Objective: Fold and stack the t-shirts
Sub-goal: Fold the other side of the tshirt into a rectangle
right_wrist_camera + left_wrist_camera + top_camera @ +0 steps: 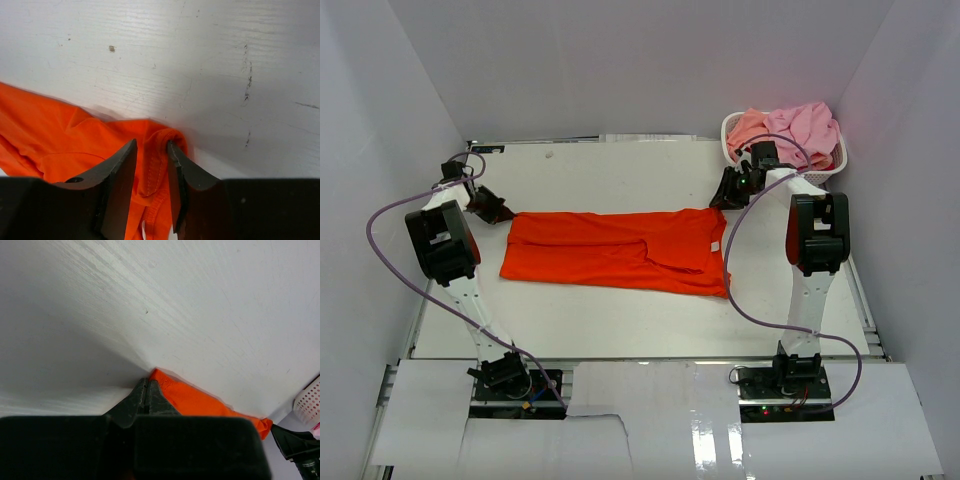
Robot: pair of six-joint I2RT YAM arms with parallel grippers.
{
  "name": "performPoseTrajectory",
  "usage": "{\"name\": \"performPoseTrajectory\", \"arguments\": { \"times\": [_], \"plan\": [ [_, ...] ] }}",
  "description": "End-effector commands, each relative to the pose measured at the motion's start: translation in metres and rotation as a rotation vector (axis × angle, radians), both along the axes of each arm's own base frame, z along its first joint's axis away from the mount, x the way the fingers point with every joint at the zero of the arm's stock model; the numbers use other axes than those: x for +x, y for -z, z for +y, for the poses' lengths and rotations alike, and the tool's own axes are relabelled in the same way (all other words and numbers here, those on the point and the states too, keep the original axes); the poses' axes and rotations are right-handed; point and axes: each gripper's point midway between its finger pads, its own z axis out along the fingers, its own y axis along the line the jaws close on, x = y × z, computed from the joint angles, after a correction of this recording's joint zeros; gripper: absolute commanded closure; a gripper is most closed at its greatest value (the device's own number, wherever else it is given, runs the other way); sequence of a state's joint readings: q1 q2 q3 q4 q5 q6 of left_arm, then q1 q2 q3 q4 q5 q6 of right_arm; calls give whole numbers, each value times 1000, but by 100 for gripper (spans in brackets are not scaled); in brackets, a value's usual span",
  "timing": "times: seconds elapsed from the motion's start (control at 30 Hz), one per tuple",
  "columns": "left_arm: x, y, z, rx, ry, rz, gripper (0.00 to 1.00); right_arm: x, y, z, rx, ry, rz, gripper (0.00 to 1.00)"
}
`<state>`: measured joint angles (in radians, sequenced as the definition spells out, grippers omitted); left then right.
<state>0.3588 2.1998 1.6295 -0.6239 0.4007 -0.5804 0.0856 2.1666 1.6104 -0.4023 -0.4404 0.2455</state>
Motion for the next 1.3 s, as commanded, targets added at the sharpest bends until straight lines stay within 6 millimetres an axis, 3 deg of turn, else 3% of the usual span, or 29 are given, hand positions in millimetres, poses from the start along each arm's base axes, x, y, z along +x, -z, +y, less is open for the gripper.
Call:
{"name": "performPoseTrajectory", "arguments": {
  "times": [0.0,0.33,0.93,1.27],
  "plan": [
    [-3,2,8,38,-7,4,100,4,-4,2,3,-10,-12,64],
    [-4,3,8,41,-7,6,100,3,4,2,6,-10,4,92],
    [-7,5,11,26,-21,11,100,-4,13,-23,-27,102,28,92],
    [-8,6,12,20,-31,13,100,-4,8,-38,-30,170,11,92]
  ]
}}
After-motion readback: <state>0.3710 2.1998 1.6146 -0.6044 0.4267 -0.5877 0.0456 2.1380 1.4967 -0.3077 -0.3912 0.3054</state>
